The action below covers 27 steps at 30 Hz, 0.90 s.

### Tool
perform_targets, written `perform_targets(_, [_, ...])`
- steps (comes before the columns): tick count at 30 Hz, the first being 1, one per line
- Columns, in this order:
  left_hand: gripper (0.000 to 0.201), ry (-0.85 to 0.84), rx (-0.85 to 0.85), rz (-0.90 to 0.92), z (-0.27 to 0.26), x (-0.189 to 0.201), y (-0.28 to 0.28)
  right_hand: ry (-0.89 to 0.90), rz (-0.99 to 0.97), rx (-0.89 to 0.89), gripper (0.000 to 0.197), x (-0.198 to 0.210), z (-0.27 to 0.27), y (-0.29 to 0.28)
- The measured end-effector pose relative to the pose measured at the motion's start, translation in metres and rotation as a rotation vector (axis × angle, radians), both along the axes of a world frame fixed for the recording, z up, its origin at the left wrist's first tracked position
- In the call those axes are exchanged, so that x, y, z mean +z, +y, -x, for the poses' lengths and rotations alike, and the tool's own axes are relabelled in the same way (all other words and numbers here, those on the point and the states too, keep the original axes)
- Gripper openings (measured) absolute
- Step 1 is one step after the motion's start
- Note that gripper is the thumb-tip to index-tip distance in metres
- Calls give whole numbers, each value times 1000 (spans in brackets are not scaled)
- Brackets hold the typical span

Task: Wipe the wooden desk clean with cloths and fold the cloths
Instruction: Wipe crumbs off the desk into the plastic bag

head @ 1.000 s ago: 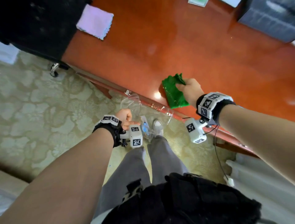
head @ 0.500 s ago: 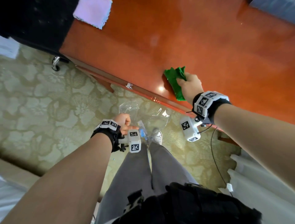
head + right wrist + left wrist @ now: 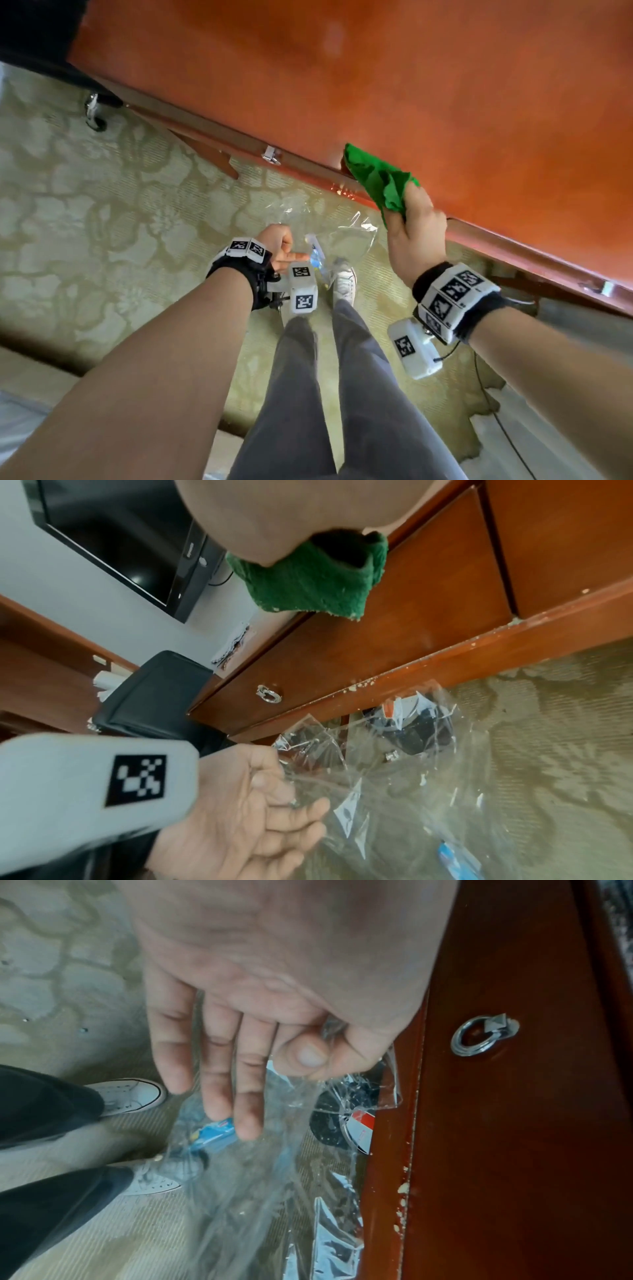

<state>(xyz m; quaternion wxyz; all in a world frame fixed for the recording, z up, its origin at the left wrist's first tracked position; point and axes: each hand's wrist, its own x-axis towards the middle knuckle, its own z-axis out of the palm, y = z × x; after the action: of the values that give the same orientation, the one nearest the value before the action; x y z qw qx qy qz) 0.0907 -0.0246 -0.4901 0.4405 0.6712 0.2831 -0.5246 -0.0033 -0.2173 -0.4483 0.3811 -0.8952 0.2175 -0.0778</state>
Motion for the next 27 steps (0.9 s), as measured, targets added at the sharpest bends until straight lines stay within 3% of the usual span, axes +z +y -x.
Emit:
perform_targets(4, [23, -1, -39, 13, -2, -15, 4, -79, 61, 65, 36, -12, 13, 14])
perform_targets(6, [21, 12, -42, 25, 0, -14, 3, -26, 66, 132, 60, -21, 21, 22])
perform_targets(8, [23, 7, -42, 29, 2, -17, 4, 31, 69, 153, 67, -33, 23, 27])
perform_targets(19, [23, -19, -110, 42, -7, -29, -3, 319, 321, 387, 59, -88, -22, 52])
perform_targets(23, [24, -6, -111, 23, -10, -33, -7, 350, 315, 328, 56, -85, -31, 58])
perform_targets(27, [17, -6, -95, 8, -9, -36, -10, 464, 175, 244, 36, -73, -28, 58])
